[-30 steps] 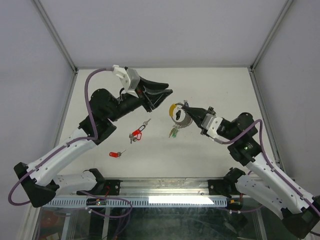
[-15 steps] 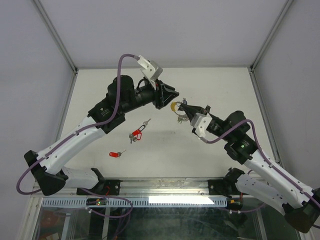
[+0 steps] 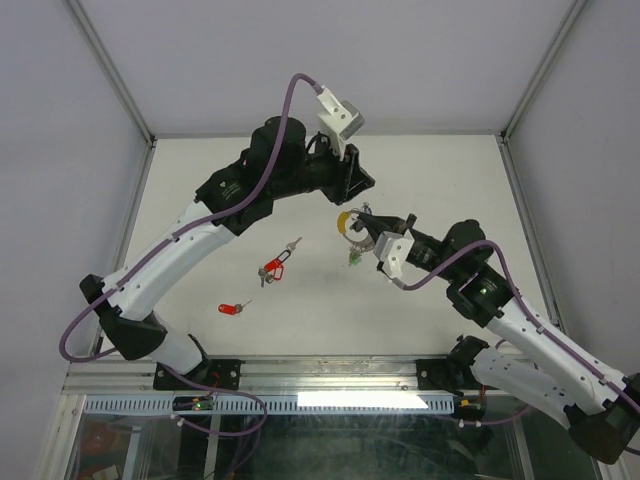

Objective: Put the keys on the keyring

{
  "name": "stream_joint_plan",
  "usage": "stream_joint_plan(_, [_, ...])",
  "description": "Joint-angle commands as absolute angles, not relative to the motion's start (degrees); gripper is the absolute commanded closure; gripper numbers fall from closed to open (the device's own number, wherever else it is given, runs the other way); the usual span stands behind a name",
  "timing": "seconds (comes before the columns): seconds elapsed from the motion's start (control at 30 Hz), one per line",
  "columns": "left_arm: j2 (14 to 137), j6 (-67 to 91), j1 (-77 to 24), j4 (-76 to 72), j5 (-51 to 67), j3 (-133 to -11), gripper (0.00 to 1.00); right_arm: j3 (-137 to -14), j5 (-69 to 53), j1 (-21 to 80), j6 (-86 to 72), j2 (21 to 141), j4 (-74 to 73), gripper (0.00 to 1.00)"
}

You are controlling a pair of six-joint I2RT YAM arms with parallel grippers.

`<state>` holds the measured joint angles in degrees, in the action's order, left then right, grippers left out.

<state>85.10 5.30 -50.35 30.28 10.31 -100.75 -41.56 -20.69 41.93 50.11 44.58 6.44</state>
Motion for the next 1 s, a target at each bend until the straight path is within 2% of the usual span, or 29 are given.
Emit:
stream_joint_plan(0.0, [90.1, 4.7, -51.1, 42.9, 8.0, -110.5, 0.75, -44.8, -21.9, 42.4, 52.1, 44.5, 8.4, 1.0])
stream_joint_plan(0.13, [94.3, 4.8, -51.3, 50.3, 7.4, -117.4, 0.76, -44.7, -22.2, 42.5, 52.4, 44.7, 7.7, 1.0])
stream_joint_plan(0.37, [97.1, 4.4, -51.7, 55.0, 8.4, -120.6, 0.79, -44.9, -22.0, 42.8, 53.0, 45.0, 7.1, 1.0])
stream_joint_plan(0.97, [98.7, 3.2, -52.4, 58.9, 8.8, -121.8, 0.78, -44.9, -20.5, 44.3, 54.7, 45.4, 6.6, 1.0])
